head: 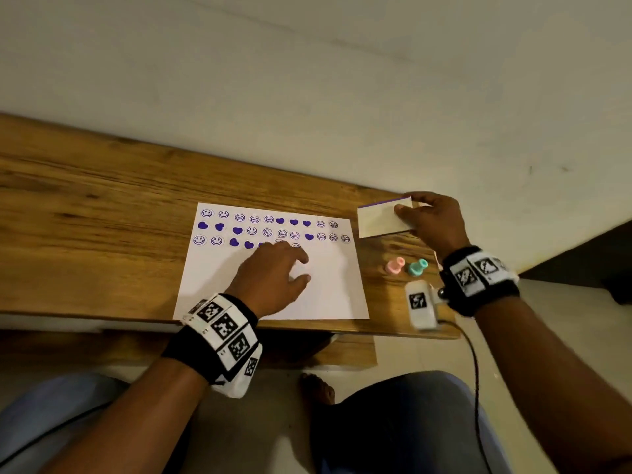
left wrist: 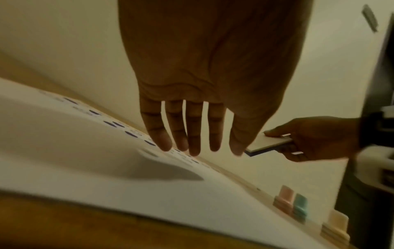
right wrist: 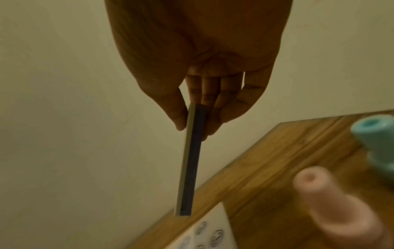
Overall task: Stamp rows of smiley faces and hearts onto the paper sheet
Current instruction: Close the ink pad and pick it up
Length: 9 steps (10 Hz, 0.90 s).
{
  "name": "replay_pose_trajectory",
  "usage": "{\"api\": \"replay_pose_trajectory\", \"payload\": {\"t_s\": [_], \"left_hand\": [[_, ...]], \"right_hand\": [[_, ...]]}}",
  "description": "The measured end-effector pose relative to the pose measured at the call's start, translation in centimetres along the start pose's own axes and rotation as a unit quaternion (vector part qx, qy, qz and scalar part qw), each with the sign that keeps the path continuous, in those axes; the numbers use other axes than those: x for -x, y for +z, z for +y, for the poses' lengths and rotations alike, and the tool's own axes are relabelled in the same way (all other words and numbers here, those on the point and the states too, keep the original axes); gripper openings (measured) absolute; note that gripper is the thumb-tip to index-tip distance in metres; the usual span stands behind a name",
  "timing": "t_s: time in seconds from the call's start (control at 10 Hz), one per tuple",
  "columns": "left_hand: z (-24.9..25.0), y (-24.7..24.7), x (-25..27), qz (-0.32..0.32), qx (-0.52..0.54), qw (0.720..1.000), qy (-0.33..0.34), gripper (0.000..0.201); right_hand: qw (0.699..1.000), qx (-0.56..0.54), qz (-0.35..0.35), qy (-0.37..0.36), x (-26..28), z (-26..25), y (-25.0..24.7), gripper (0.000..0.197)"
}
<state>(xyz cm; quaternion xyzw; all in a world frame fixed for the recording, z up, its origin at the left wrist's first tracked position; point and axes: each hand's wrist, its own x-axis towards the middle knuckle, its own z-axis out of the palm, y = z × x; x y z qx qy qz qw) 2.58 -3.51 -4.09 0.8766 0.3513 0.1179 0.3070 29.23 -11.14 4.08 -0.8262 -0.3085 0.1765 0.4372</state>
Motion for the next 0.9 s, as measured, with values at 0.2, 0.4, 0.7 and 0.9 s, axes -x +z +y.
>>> {"api": "replay_pose_trajectory", "payload": {"t_s": [0.2,0.4,0.7,0.9], "left_hand": [[0.3,0.2,-0.3,-0.088,-0.147,0.985,0.003,0.046],[0.5,0.1,-0.2,-0.094,-0.149,0.984,-0.012,0.047],[0.5,0.0,-0.2,-0.101,-0.143,0.985,-0.01,0.049],[1.3,-0.9,0.7,-0.079,-0.136,0.987,0.031,0.044]], "right_hand": [[0.986,0.083,-0.064,0.13,-6.3,4.6,-0.3,0.012],[0.964,0.2,-0.073,0.159,-7.9,6.6,-0.5,0.024],[0.941,0.319,-0.077,0.088,-7.6,5.5,-0.7,0.021],[0.945,0.32,-0.065,0.019,-5.2,3.0,-1.3,0.022]]}}
